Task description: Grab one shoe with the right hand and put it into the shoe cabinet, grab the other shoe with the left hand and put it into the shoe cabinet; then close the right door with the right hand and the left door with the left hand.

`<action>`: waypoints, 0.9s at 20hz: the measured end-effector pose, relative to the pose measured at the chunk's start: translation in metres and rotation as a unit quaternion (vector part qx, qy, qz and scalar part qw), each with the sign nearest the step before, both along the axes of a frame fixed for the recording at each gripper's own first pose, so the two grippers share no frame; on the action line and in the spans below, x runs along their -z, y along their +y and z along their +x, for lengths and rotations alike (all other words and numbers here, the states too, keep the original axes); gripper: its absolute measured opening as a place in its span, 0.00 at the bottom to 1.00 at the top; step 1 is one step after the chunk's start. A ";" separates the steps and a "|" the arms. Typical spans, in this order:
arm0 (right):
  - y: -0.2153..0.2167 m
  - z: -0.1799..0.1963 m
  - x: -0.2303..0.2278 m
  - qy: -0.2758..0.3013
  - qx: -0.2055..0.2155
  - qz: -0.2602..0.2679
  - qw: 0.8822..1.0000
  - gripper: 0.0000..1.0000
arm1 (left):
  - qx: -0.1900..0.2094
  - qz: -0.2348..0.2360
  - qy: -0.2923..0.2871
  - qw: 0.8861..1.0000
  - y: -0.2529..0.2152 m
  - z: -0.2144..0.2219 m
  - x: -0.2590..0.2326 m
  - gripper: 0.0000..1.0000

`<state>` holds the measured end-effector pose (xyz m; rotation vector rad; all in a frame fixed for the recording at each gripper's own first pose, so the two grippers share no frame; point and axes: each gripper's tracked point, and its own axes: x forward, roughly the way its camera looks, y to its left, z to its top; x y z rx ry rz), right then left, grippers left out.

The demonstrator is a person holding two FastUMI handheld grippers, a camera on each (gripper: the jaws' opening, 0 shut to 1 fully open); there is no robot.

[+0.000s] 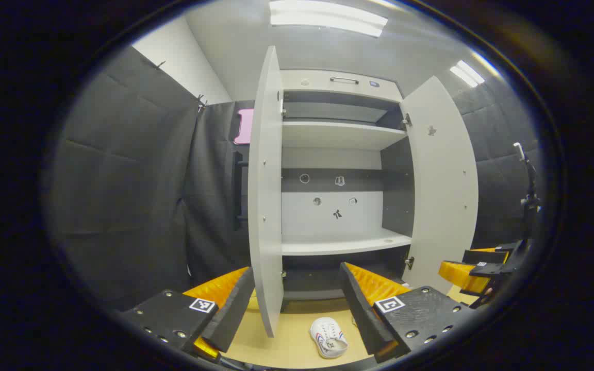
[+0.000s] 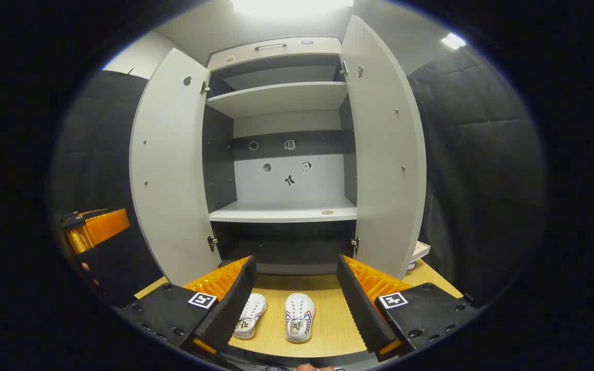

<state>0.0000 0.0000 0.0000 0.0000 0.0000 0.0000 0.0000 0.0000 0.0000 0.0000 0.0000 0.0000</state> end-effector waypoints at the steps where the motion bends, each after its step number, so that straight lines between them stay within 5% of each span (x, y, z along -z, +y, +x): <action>1: -0.003 -0.003 0.001 -0.001 0.001 -0.002 1.000 0.98 | -0.002 0.002 0.002 1.000 -0.001 -0.002 0.002 0.94; 13: -0.035 0.010 -0.011 -0.003 -0.015 -0.002 1.000 0.96 | -0.022 -0.006 0.006 1.000 -0.030 -0.016 -0.003 0.94; 18: -0.041 0.020 0.013 0.064 -0.051 0.001 0.997 0.96 | -0.055 -0.030 0.034 0.997 -0.053 -0.022 -0.015 0.94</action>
